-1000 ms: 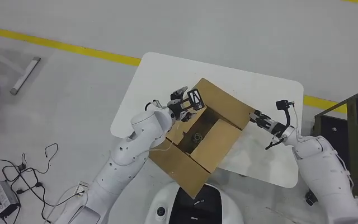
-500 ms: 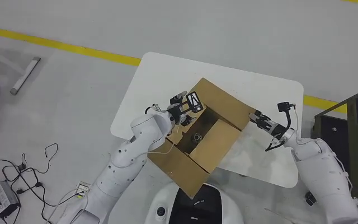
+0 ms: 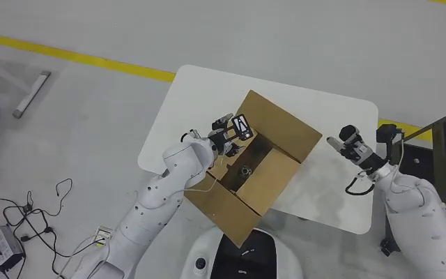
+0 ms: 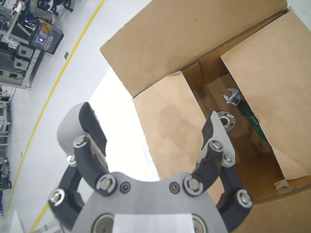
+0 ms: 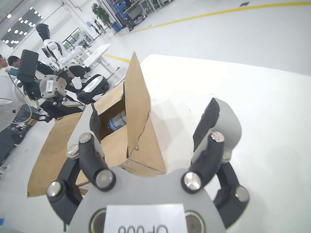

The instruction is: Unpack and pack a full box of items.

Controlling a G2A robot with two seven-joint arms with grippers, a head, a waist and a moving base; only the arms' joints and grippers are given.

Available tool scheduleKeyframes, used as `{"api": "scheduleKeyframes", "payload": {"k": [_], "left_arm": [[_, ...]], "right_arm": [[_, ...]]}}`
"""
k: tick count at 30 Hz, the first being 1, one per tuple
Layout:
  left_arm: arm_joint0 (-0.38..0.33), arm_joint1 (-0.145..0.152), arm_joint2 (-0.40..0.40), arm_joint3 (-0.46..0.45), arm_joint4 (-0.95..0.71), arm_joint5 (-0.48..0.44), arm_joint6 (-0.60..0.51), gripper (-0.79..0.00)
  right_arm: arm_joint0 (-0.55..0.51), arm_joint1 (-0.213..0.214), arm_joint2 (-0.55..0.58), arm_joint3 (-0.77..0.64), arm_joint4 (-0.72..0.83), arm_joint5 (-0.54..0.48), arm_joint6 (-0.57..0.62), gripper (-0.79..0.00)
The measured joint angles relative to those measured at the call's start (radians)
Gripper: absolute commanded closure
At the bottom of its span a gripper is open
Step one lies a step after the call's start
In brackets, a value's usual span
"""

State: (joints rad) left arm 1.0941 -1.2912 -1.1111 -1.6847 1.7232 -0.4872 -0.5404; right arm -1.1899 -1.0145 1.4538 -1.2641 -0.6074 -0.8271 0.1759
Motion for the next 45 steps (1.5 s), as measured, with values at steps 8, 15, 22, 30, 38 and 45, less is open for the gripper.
{"api": "scheduleKeyframes", "payload": {"k": [8, 15, 22, 30, 38, 45], "left_arm": [[-0.004, -0.002, 0.037, 0.033, 0.010, -0.057, -0.070, -0.785], [-0.017, -0.012, 0.100, 0.036, 0.016, -0.078, -0.166, -0.785], [-0.018, -0.027, 0.157, 0.035, 0.021, -0.021, -0.243, -0.785], [-0.047, -0.033, 0.220, 0.100, 0.197, 0.019, -0.236, -0.785], [-0.055, -0.035, 0.241, 0.142, 0.325, 0.045, -0.217, -0.554], [-0.054, -0.038, 0.230, 0.133, 0.376, 0.072, -0.197, 0.000]], "right_arm": [[-0.305, 0.016, 0.144, -0.421, -0.272, 0.155, -0.130, 0.000], [-0.451, 0.012, 0.167, -0.533, -0.319, 0.194, -0.208, 0.000], [-0.477, 0.011, 0.178, -0.537, -0.324, 0.185, -0.215, 0.000], [-0.486, 0.007, 0.156, -0.528, -0.334, 0.186, -0.208, 0.000], [-0.486, 0.004, 0.145, -0.515, -0.330, 0.179, -0.206, 0.000], [-0.489, 0.003, 0.147, -0.513, -0.322, 0.169, -0.201, 0.000]]}}
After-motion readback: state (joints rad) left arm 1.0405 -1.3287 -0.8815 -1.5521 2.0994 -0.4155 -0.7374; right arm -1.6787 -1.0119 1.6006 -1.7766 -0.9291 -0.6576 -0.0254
